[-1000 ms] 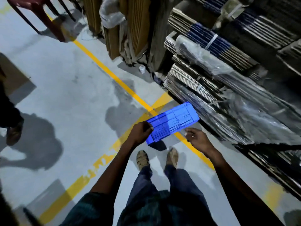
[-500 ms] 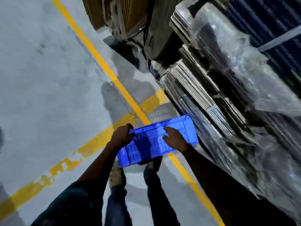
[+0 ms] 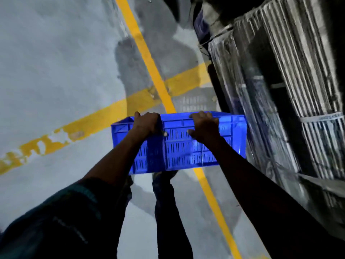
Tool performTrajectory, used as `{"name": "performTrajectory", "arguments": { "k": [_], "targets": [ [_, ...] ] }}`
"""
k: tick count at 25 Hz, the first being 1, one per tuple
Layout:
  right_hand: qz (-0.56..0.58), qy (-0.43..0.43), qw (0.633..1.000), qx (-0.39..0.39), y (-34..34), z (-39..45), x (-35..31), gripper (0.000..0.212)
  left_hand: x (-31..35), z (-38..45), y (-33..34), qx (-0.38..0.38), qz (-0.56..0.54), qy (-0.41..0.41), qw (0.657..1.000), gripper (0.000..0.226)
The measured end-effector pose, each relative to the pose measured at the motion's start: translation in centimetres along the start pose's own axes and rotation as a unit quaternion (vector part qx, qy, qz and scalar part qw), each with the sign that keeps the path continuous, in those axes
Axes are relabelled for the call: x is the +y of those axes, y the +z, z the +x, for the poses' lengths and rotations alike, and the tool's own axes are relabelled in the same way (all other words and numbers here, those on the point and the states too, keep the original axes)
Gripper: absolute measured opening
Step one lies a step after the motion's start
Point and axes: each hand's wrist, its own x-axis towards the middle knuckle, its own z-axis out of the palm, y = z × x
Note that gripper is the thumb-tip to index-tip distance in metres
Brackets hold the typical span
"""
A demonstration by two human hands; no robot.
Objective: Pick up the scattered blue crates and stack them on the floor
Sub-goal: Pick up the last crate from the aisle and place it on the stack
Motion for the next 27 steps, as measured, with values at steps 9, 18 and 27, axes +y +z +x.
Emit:
{"name": "performTrajectory", "arguments": {
  "k": [9,18,27],
  "targets": [
    [-0.05,-0.036,0.996,-0.064,-3.5,-9.3,-2.2,0.027,0.7,-11.8,0.5,-0.01,-0.042,0.091,0.995,0.042],
    [0.084,-0.102,0.989,0.062,-21.8,-21.3,-14.4,0.043,-4.5,-36.1,-15.2,0.164,0.023,0.093,0.982,0.047],
    [-0.036,-0.19,0.949,0.25,-29.5,-37.9,-26.4,0.034,-10.5,-60.5,-14.5,0.383,-0.226,-0.068,0.893,0.057]
  ]
}}
